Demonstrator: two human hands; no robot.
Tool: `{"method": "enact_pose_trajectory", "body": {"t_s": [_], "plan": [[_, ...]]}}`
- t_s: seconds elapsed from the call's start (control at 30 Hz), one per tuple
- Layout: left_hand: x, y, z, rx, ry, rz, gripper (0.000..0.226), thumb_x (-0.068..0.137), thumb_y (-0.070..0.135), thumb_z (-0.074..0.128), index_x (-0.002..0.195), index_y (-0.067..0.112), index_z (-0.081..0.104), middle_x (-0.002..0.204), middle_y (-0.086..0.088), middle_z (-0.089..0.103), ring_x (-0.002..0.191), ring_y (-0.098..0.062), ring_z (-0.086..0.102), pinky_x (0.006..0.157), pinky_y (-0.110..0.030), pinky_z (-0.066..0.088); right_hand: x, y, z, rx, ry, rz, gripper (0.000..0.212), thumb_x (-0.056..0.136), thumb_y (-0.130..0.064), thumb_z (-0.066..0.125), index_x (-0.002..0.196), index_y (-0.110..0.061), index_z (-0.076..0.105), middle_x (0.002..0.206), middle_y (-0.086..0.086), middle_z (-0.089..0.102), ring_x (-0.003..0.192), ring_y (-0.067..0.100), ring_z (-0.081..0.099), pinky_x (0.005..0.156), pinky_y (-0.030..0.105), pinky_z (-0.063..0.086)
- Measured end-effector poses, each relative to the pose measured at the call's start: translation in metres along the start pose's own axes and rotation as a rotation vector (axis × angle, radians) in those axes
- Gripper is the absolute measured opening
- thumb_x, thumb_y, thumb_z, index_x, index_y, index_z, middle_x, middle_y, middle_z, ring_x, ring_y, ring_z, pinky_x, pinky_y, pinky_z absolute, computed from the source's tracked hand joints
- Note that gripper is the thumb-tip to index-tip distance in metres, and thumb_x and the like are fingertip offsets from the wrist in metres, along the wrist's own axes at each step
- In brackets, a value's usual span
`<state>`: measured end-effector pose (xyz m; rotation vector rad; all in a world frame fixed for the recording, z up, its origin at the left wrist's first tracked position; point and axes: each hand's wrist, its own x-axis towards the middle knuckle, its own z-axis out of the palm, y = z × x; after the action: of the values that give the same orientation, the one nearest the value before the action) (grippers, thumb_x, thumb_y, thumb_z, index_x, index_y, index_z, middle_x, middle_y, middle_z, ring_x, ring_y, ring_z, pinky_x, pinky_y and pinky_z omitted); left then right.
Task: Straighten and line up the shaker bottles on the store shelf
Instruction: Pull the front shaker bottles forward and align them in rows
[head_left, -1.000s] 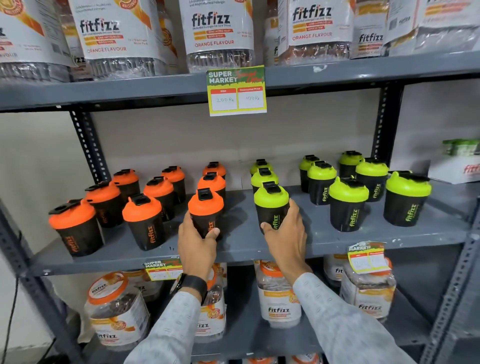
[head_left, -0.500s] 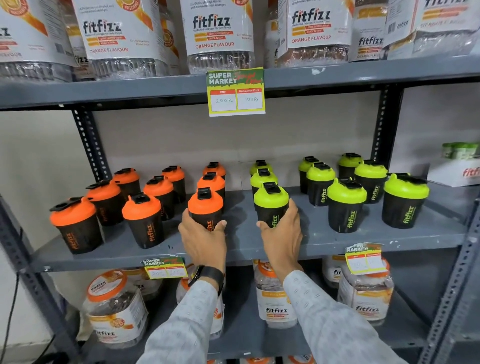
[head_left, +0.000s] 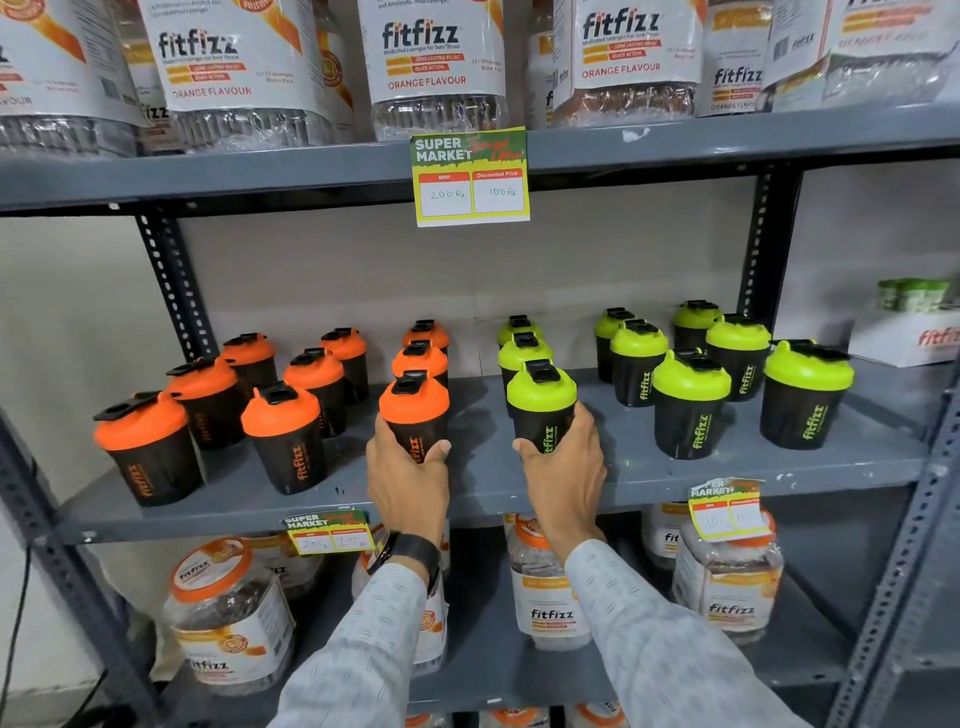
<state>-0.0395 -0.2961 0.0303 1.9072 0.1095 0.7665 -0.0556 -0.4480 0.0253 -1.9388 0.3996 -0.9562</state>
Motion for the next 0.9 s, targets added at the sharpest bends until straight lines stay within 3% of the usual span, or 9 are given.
{"method": "enact_pose_trajectory", "body": {"t_s": [0.37,0.9], "plan": [[-0.0018,0.0004,-0.0015,0.036,-0.003,-0.007,0.089,0.085,0.028,0.083,0.158,0.018,0.034,0.135,-0.014,0.057,0.128,-0.035,0.056,0.108,-0.050,0.048,-0.0032,0.0002,0.0019,-0.001,-0.013,-0.002,0.092,0.078,-0.031,0.090,0.152,-0.014,0.039,0.143,0.010,0.057,0.129,0.031,0.059,0.105,0.048,0.052],[-0.0043,-0.0012,-0.0053,0.105,-0.016,-0.004,0.081,0.085,0.036,0.082,0.152,0.013,0.043,0.128,-0.014,0.061,0.121,-0.035,0.060,0.102,-0.051,0.052,-0.0039,0.0022,0.0010,-0.036,-0.025,-0.004,0.091,0.081,-0.029,0.087,0.155,-0.013,0.036,0.148,0.013,0.054,0.133,0.033,0.056,0.105,0.047,0.047]]}}
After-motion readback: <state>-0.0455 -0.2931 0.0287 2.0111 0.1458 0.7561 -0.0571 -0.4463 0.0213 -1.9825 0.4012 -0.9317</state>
